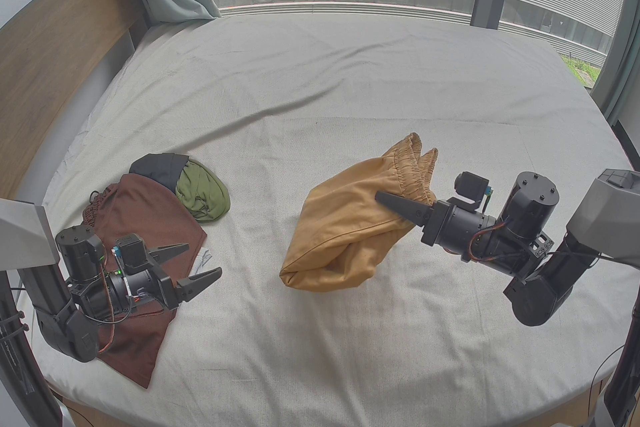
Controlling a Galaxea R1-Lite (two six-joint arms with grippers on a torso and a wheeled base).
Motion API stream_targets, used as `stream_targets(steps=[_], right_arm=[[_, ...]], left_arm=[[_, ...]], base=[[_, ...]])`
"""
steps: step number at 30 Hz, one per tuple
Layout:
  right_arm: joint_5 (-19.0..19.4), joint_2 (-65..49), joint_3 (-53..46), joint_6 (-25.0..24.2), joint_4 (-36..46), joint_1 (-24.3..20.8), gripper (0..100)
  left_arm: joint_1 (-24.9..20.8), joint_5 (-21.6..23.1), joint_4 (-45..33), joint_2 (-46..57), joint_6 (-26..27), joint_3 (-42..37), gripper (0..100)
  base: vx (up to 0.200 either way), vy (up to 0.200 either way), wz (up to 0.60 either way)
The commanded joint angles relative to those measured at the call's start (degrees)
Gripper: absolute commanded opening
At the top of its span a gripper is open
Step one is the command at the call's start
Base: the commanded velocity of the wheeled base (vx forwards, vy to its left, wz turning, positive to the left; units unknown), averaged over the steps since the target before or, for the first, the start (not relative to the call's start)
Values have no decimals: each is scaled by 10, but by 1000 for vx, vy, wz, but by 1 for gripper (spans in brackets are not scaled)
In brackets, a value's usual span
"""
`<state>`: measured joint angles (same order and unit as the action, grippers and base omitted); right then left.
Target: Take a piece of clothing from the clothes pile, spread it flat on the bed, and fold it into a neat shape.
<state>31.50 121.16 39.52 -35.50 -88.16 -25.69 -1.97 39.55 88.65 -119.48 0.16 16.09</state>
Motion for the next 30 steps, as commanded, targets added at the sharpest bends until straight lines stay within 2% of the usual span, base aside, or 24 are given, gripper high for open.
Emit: stream_targets(steps=[1,14,30], right_arm=[[6,1,25,-4,0,1,0],[15,17,118,-43,8,8,0],[27,75,248,-47,93,28,0]], left_arm=[[0,0,0,0,0,0,100],[0,0,0,-1,0,1,100],[0,0,-1,-1,0,2,100]], base=[[0,0,0],[0,0,0],[0,0,0]])
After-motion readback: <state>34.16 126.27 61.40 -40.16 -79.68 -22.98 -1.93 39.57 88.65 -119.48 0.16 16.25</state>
